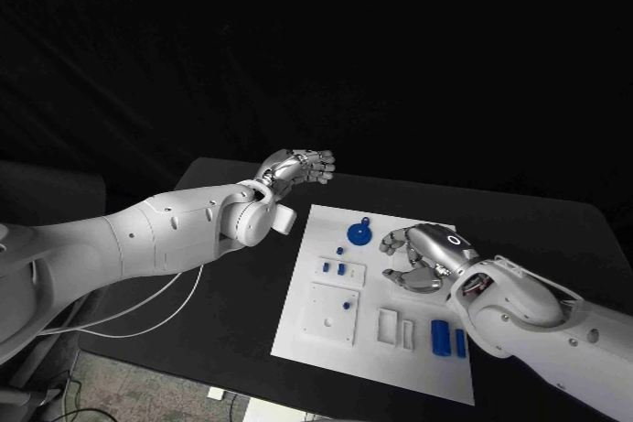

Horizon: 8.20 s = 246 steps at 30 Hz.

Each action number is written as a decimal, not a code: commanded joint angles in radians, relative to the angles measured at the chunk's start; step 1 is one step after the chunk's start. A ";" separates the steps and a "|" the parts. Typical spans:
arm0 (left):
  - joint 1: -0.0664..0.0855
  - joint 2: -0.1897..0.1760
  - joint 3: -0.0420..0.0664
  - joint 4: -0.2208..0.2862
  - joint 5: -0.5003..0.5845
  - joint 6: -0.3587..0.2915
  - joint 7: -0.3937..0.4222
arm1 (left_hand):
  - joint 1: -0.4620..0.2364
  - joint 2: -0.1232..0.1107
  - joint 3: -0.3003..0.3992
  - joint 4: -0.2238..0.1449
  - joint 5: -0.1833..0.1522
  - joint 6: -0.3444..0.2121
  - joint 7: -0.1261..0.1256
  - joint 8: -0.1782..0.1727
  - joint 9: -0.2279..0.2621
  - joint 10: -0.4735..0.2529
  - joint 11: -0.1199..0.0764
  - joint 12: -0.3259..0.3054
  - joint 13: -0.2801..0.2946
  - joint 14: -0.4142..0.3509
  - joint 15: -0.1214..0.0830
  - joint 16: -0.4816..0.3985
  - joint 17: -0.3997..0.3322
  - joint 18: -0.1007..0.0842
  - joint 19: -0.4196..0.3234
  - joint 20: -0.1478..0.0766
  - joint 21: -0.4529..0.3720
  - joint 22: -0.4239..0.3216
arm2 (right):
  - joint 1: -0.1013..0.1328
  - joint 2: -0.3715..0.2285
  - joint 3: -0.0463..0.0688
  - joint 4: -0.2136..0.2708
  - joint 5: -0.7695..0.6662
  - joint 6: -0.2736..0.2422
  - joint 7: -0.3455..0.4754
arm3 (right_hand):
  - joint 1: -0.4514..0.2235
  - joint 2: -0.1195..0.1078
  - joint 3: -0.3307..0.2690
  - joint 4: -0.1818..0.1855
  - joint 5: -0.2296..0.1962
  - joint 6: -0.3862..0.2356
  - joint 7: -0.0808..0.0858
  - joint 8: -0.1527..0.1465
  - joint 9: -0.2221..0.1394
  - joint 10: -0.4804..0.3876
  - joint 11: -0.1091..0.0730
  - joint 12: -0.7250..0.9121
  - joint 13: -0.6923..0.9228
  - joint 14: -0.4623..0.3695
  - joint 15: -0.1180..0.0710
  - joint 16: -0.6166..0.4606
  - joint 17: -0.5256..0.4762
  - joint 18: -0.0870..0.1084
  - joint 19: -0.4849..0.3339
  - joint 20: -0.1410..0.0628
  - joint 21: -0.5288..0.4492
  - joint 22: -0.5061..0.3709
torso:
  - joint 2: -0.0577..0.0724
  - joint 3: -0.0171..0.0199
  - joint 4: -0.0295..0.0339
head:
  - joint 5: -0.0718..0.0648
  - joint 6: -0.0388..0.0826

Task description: Assemble the parts on the task board

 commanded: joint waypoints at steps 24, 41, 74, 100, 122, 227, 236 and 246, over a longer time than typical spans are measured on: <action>0.002 0.006 0.001 -0.010 0.002 0.021 0.006 | 0.004 -0.008 0.001 -0.007 -0.006 0.006 0.024 0.000 -0.002 -0.003 0.006 -0.004 -0.001 -0.005 0.000 -0.006 0.001 0.006 0.003 0.004 -0.005 0.002 | 0.009 0.003 -0.015 -0.101 -0.128 0.244 -0.069 | 0.036 -0.006 -0.019 0.012 -0.130 -0.034 -0.004 -0.001 -0.012 -0.023 0.013 -0.006 -0.047 -0.025 0.012 0.013 -0.009 0.084 -0.023 0.013 -0.013 0.015 | 0.002 -0.0016 0.0053 | -0.023 0.010; 0.002 0.006 0.001 -0.014 0.002 0.022 0.005 | 0.004 -0.007 0.001 -0.006 -0.007 0.006 0.024 0.000 -0.002 -0.003 0.006 -0.004 -0.001 -0.005 0.000 -0.006 0.002 0.007 0.003 0.005 -0.006 0.003 | 0.002 0.009 -0.020 -0.104 -0.142 0.266 -0.068 | 0.064 0.003 0.123 0.061 -0.131 0.063 -0.029 0.047 0.002 0.068 -0.024 0.072 -0.028 -0.001 -0.024 0.026 -0.017 0.084 0.005 0.012 0.011 0.022 | 0.001 -0.0015 0.0045 | -0.024 0.004; 0.002 0.007 0.001 -0.017 0.002 0.025 0.007 | 0.003 -0.005 0.001 -0.006 -0.007 0.006 0.024 0.000 -0.003 -0.004 0.006 -0.004 -0.001 -0.005 0.000 -0.006 0.002 0.007 0.003 0.005 -0.007 0.003 | -0.011 0.016 -0.019 -0.091 -0.164 0.199 -0.089 | 0.061 0.063 0.194 0.050 -0.135 0.147 -0.067 0.093 0.038 0.145 -0.062 0.139 0.016 0.000 -0.061 0.035 -0.016 0.084 0.004 -0.003 0.040 0.022 | 0.001 -0.0023 0.0049 | -0.021 -0.009; 0.002 0.016 0.001 -0.030 0.002 0.016 0.007 | 0.003 -0.004 0.002 -0.005 -0.008 0.007 0.024 0.001 -0.003 -0.004 0.006 -0.004 -0.001 -0.005 0.000 -0.006 0.003 0.007 0.004 0.005 -0.008 0.004 | -0.025 0.121 0.007 0.025 -0.179 0.103 -0.072 | 0.063 0.058 0.215 0.044 -0.135 0.154 -0.071 0.095 0.045 0.146 -0.064 0.143 0.024 0.003 -0.063 0.038 -0.015 0.084 0.008 -0.008 0.049 0.021 | 0.001 -0.0018 0.0050 | 0.001 -0.012; 0.002 0.027 0.001 -0.035 0.003 0.020 0.005 | 0.002 -0.004 0.002 -0.005 -0.008 0.007 0.024 0.000 -0.003 -0.004 0.006 -0.004 -0.001 -0.006 0.000 -0.007 0.003 0.008 0.004 0.005 -0.008 0.004 | -0.050 0.213 -0.089 -0.012 -0.206 0.148 -0.068 | 0.061 0.060 0.217 0.041 -0.135 0.153 -0.071 0.095 0.046 0.145 -0.064 0.143 0.025 0.003 -0.063 0.038 -0.015 0.084 0.008 -0.009 0.050 0.021 | 0.001 -0.0025 0.0033 | 0.016 -0.024; 0.001 0.030 0.000 -0.062 0.003 0.025 0.000 | 0.000 -0.007 0.001 -0.006 -0.011 0.007 0.023 0.000 -0.005 -0.009 0.008 -0.006 -0.001 -0.010 0.001 -0.010 0.004 0.008 0.005 0.006 -0.013 0.006 | 0.042 -0.008 -0.030 0.097 0.454 0.104 0.014 | -0.118 0.004 -0.074 0.051 -0.065 -0.012 0.001 0.007 0.008 0.026 -0.020 0.139 -0.024 -0.022 -0.020 0.035 -0.042 0.084 -0.022 0.012 0.012 0.008 | -0.005 0.0007 -0.0012 | -0.031 0.000; -0.008 0.039 0.000 -0.070 0.004 0.030 0.002 | 0.000 -0.007 0.001 -0.006 -0.012 0.007 0.024 0.000 -0.005 -0.009 0.007 -0.005 -0.001 -0.011 0.001 -0.010 0.004 0.008 0.005 0.006 -0.013 0.006 | 0.150 -0.136 -0.026 0.017 0.619 0.353 -0.040 | -0.131 0.074 -0.149 0.072 -0.070 0.008 -0.044 0.019 0.031 0.018 -0.082 0.661 0.407 -0.003 -0.078 0.042 -0.040 0.084 0.004 -0.006 0.010 0.012 | -0.018 0.0068 -0.0085 | -0.073 0.018; -0.024 0.045 -0.001 -0.066 0.004 0.031 0.004 | 0.001 -0.034 -0.007 -0.018 -0.042 0.007 0.023 0.001 -0.006 -0.008 0.005 -0.003 0.000 -0.017 -0.001 -0.014 0.005 0.007 0.001 0.005 -0.019 0.009 | 0.151 -0.220 -0.054 0.015 0.637 0.482 -0.195 | -0.239 0.115 -0.195 0.127 0.067 0.033 -0.065 0.033 0.055 0.014 -0.090 0.945 0.655 0.022 -0.096 0.112 0.007 0.084 0.025 -0.020 0.050 0.030 | -0.033 0.0149 -0.0183 | -0.125 0.009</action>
